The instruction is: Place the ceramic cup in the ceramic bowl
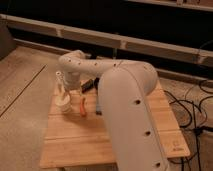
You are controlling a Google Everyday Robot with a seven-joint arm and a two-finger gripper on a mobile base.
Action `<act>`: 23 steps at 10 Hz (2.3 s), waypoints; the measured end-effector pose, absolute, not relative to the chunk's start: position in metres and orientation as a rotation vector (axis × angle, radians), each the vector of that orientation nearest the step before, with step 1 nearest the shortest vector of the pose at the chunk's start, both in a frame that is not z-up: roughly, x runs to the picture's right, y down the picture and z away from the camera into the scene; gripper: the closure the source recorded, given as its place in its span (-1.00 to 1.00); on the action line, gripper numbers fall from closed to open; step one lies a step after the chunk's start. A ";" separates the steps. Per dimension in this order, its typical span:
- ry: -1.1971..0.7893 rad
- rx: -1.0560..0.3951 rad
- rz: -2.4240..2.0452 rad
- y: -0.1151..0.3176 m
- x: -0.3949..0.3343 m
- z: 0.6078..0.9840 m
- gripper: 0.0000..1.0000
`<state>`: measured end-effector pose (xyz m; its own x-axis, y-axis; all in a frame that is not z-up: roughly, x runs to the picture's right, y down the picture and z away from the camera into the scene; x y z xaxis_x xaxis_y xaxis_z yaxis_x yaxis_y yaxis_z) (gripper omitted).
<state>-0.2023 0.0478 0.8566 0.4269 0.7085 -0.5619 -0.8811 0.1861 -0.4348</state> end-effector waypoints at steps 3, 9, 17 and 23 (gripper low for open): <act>0.282 -0.873 1.107 0.061 -0.207 0.863 0.29; 0.253 -0.863 1.102 0.034 -0.204 0.864 1.00; 0.154 -0.518 1.275 -0.081 -0.114 0.784 1.00; 0.237 -0.469 1.465 -0.107 -0.017 0.802 1.00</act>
